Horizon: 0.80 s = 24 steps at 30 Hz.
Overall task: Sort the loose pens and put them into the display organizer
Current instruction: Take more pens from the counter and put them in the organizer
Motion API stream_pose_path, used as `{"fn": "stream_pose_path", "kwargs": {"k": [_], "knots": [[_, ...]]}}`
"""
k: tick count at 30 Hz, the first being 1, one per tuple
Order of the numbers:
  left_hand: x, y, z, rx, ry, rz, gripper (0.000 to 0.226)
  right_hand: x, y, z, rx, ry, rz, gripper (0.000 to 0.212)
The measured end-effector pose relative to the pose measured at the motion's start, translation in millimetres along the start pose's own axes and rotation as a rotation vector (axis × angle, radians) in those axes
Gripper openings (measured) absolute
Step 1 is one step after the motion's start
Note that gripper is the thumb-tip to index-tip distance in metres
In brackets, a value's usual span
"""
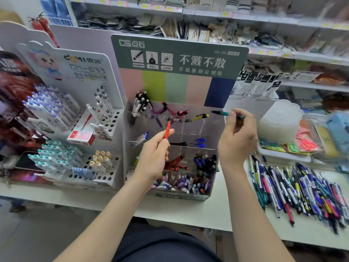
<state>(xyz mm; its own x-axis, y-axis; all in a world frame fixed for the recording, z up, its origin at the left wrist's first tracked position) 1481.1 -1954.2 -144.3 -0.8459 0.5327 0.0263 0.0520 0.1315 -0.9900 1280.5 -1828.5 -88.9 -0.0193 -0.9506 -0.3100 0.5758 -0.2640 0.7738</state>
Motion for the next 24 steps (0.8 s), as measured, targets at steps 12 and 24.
{"fn": "stream_pose_path", "kwargs": {"k": [12,24], "knots": [[-6,37,-17,-0.192,-0.030,0.038,0.009,18,11,-88,-0.039,0.776,-0.010,0.014],[-15,55,-28,-0.146,-0.115,0.203,0.009,3,-7,-81,0.175,0.768,-0.038,0.010]]}}
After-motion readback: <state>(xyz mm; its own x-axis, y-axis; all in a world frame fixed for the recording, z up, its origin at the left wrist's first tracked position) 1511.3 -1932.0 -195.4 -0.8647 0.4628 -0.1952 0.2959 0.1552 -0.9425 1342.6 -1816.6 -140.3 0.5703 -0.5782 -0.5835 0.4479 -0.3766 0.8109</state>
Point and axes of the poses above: each hand's wrist, its own z-axis towards the middle knuckle, its own x-axis out of the palm, y = z × x, the point moved 5 cm from there along z, towards the middle knuckle, and after that the axes turned 5 degrees about -z, right-handed, at the moved point
